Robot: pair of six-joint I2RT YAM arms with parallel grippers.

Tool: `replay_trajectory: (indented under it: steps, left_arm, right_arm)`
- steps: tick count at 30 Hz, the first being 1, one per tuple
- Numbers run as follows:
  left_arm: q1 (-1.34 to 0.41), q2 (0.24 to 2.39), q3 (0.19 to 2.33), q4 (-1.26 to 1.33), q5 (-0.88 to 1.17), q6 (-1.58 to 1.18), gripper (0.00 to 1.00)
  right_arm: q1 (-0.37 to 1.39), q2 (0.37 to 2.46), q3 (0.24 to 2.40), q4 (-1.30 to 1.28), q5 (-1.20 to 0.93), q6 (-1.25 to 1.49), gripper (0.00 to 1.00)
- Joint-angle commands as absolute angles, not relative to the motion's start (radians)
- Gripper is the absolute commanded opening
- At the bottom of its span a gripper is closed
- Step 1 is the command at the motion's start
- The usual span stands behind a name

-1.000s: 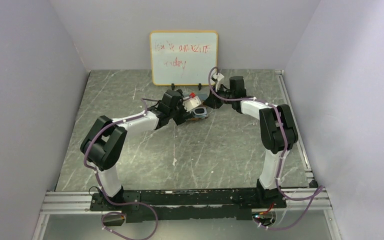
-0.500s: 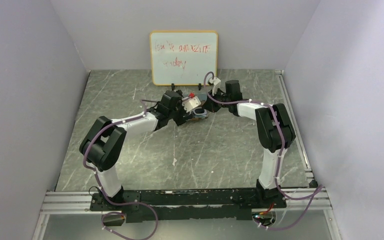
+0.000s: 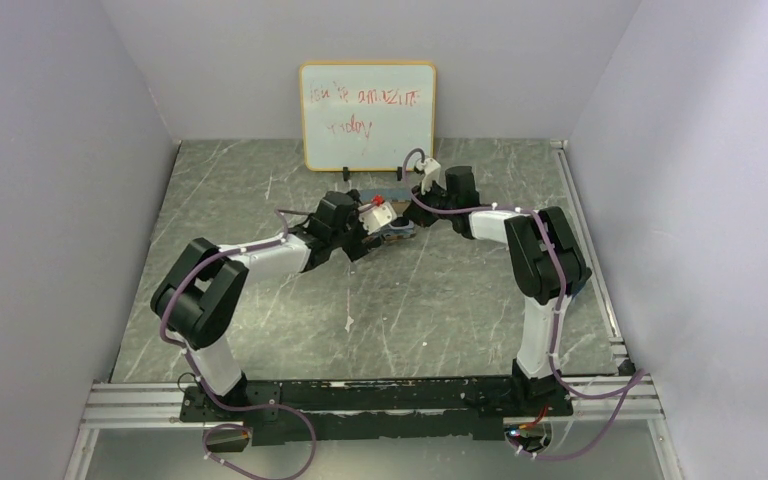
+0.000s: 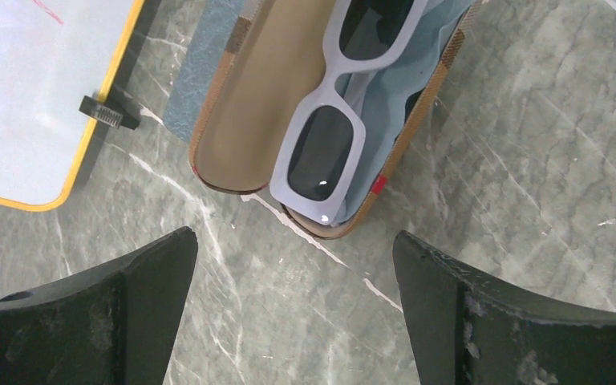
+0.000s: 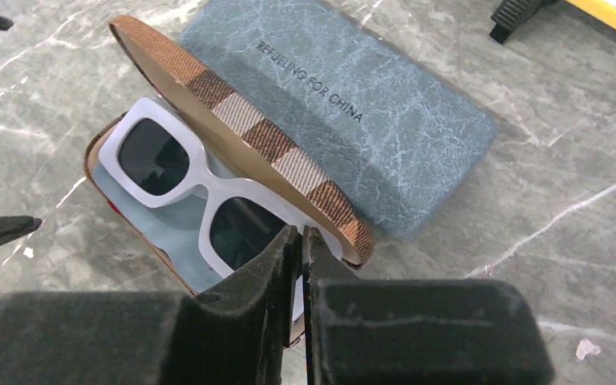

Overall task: Organize the sunglasses
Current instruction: Adjust the sunglasses in the sunglasses case.

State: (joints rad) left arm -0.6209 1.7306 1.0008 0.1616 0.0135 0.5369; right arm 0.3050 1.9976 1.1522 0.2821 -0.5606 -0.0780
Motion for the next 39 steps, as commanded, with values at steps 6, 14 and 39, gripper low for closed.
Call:
replay_trajectory:
  steps: [6,14,39]
  left_arm:
    - [-0.629,1.68,0.969,0.243,0.018,0.516,0.96]
    - [-0.633,1.685,0.962,0.26,0.016,0.513,0.96]
    - [-0.708,1.781,0.971,0.321,-0.159,0.506,0.96]
  right_arm:
    - [0.318,2.004,1.112,0.422,-0.511,-0.002,0.13]
    - [0.322,1.996,1.095,0.459,-0.5,0.051,0.13]
    - [0.325,1.962,1.073,0.414,-0.535,0.037,0.13]
